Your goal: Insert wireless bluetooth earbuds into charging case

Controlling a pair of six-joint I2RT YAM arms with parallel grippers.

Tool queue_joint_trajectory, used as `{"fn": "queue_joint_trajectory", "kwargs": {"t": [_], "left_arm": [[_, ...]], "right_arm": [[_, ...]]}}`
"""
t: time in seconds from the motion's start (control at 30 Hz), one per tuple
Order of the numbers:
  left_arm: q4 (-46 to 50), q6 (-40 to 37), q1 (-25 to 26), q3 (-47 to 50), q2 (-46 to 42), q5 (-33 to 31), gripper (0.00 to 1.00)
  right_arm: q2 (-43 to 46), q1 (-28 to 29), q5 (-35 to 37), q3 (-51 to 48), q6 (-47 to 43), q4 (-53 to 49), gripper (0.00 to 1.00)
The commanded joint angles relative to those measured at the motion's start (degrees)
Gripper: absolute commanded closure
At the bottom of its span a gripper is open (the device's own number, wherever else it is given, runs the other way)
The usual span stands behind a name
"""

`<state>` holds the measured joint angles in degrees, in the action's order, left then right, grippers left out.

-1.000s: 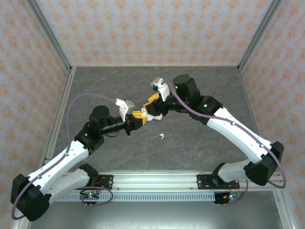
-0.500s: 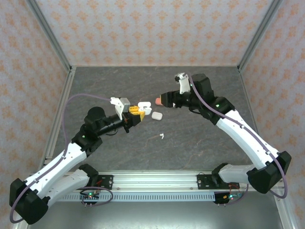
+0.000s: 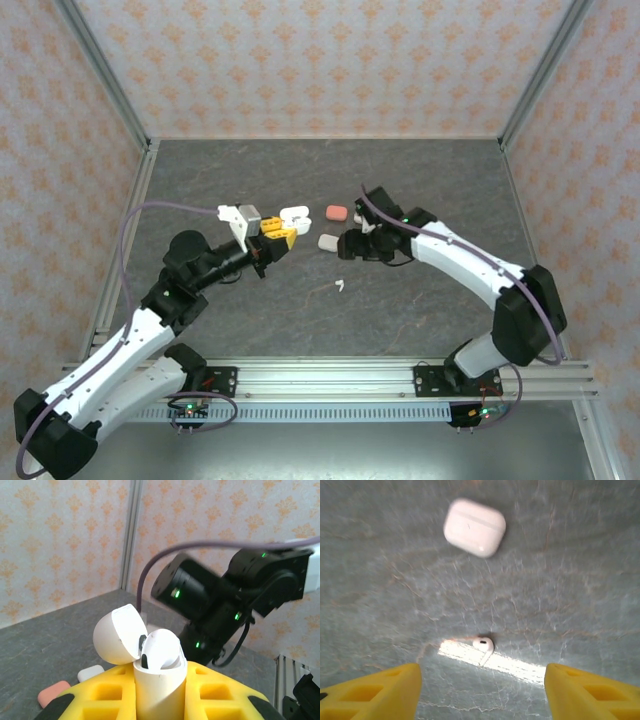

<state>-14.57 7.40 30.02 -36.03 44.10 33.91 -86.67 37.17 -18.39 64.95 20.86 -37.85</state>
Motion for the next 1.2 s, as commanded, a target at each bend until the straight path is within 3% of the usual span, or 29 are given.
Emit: {"fn": "queue_joint_trajectory", "kwargs": {"t": [0.0,0.43,1.17], "left_arm": [[-1.11,-1.57,0.39,0.83,-1.79,-1.63,1.0],[1.28,-2.74,0.4,1.31,-3.23,-1.88,1.0],[1.74,-2.81,0.39,1.14,-3.4,-2.44,1.0]], "right_arm": [[-3.17,2.48,2.32,0.36,4.04,-0.61,0.35],[-17.23,8.53,8.36,6.76,4.24,-3.47,0.45],[-23.98,10.03,8.52,9.4,2.83,-5.35,0.63]]}}
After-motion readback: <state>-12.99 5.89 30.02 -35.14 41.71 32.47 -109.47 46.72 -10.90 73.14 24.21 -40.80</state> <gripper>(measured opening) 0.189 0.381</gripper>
